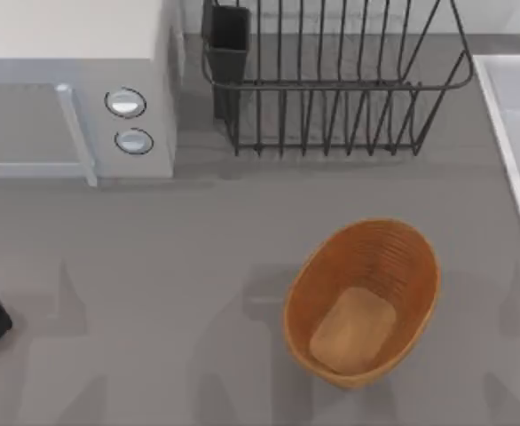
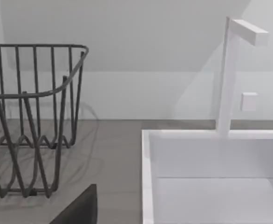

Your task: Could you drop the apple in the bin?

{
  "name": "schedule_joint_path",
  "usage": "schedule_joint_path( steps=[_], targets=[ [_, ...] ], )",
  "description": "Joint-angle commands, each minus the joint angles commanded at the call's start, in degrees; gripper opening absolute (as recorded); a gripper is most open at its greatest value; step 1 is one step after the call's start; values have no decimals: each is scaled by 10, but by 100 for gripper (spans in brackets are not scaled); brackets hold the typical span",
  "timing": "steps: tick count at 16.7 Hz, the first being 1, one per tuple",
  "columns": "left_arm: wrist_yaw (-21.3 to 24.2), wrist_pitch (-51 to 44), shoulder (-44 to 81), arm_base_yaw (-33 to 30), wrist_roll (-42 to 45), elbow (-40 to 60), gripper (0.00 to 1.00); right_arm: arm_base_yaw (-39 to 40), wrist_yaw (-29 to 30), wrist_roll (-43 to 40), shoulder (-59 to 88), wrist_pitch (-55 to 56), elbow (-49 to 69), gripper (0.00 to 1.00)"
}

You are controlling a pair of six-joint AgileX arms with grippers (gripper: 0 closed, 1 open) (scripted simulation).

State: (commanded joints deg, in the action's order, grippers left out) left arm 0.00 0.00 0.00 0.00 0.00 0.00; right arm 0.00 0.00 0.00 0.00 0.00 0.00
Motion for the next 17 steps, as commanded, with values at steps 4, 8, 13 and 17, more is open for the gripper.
schedule_joint_path(
  steps=[4,8,13,17],
  targets=[
    [-1,-14,19,2,8,16,100,0,0,0,0,0,0,100],
    [-1,-88,127,10,48,98,100,0,0,0,0,0,0,100],
    [1,-234,380,23,125,249,100,0,0,0,0,0,0,100],
    [3,-362,605,35,189,375,100,0,0,0,0,0,0,100]
  ],
)
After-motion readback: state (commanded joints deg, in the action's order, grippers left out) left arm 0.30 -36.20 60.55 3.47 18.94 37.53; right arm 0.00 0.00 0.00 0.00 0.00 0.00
